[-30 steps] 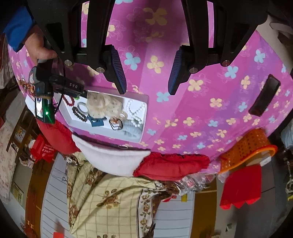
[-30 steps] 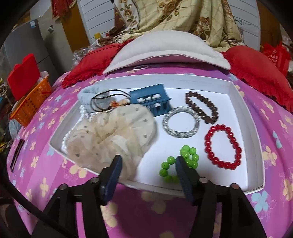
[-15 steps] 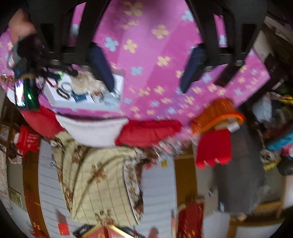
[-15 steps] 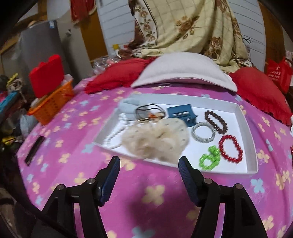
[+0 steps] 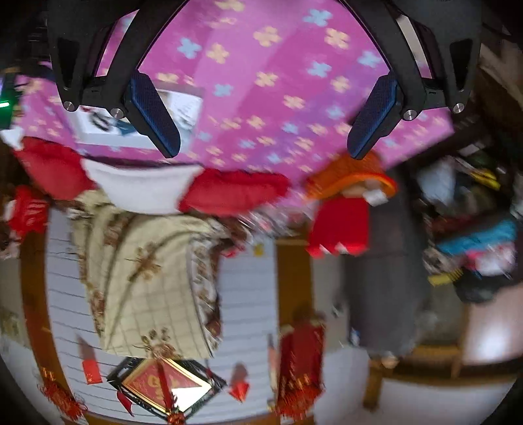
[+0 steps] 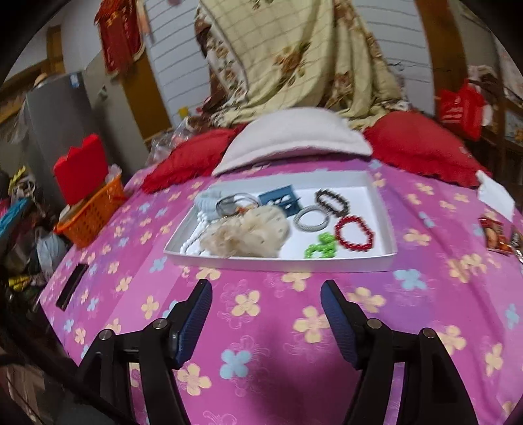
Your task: Organize jewelry
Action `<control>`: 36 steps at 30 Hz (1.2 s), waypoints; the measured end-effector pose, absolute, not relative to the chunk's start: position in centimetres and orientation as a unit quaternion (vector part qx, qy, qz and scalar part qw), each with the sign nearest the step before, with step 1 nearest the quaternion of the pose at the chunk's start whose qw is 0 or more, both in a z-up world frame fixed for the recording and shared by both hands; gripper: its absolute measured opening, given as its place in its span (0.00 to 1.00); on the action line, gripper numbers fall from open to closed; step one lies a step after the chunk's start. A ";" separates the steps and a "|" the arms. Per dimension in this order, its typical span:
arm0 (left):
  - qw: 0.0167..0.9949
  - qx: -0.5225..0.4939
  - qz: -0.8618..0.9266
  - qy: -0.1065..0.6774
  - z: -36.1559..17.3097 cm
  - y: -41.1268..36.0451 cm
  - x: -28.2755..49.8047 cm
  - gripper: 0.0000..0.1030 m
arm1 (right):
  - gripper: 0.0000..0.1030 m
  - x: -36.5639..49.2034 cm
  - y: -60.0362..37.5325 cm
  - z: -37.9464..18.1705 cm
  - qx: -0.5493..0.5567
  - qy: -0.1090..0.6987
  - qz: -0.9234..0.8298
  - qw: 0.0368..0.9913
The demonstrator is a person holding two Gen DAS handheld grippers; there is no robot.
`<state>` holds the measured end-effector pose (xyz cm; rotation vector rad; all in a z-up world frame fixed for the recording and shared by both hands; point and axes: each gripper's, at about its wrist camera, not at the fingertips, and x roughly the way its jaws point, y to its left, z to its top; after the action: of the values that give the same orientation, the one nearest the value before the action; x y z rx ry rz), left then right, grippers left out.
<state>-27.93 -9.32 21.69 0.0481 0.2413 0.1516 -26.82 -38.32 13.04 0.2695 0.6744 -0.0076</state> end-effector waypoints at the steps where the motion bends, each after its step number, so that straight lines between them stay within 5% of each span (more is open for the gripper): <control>1: 0.990 0.031 0.084 0.109 21.7 -9.5 -28.4 0.99 | 0.67 -27.2 -38.4 13.3 0.132 0.326 -0.005 0.936; 22: 0.940 0.040 -0.021 0.338 14.0 -13.5 -25.5 0.99 | 0.74 -31.2 -37.2 14.8 0.067 0.331 -0.060 0.939; 36: 0.919 0.042 -0.046 0.388 10.9 -14.2 -24.9 0.99 | 0.75 -30.6 -37.6 13.1 0.063 0.361 -0.082 0.927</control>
<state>-24.87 -14.17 10.93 0.0861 0.7982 -0.0951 -30.60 -37.56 13.06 0.1299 0.7403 -0.1672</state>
